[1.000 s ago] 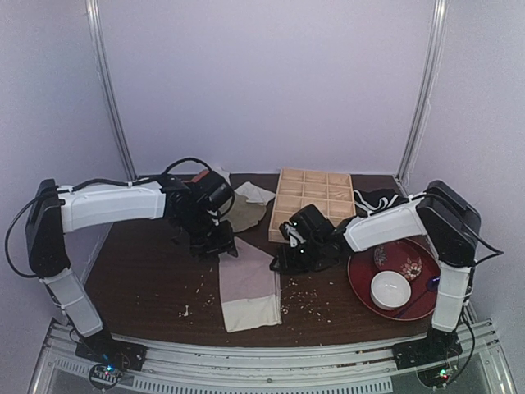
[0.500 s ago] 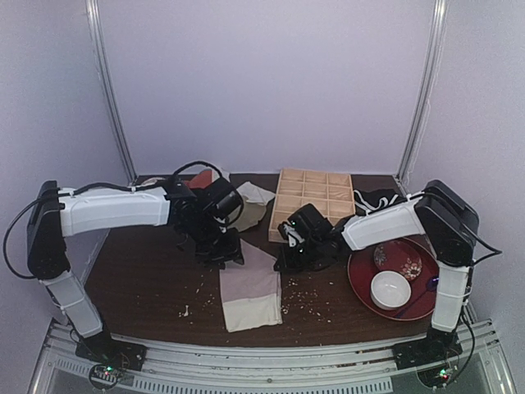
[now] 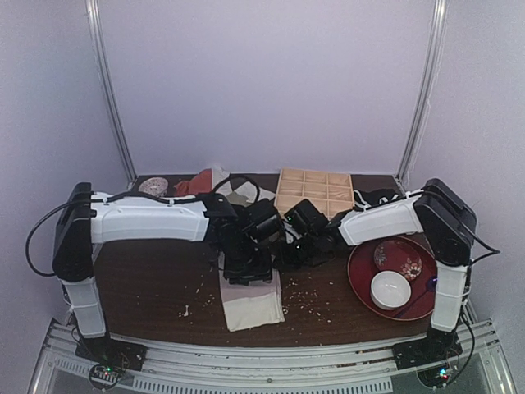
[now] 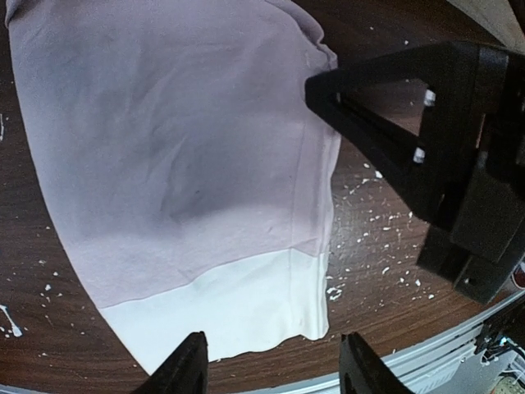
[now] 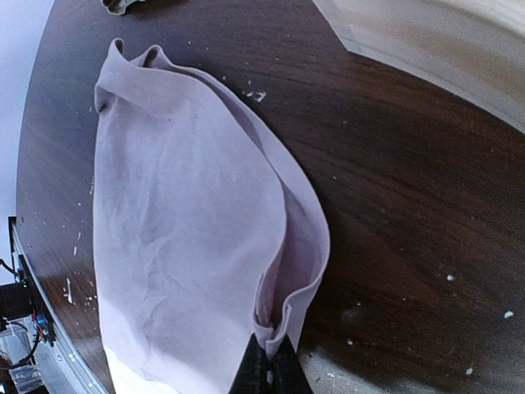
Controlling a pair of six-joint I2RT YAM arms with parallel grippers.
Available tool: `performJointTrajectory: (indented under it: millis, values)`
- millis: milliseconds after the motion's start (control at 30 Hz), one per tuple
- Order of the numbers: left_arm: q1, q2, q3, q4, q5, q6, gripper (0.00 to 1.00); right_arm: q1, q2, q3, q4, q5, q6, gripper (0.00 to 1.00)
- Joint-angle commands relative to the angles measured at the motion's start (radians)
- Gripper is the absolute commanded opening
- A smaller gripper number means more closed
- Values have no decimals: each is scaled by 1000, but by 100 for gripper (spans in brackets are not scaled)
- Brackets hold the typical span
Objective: Roll the underwear
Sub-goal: Pick up the underwear from the center of the board.
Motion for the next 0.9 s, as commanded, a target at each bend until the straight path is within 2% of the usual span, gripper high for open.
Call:
performJointTrajectory:
  millis: [0,200,567,867]
  values:
    - [-40,77,89,-52,-47,-71,54,-7,23,11,-38,4,-14,0]
    - [-95,185,204,-136,-89,-120,54,-21,32,6,-31,-36,-22,0]
    - [-146,243,234,-151,-120,-183,53,-45,38,66,-84,-65,-37,0]
    - [-183,310,292,-150,-163,-215,49,-47,39,60,-91,-89,-34,0]
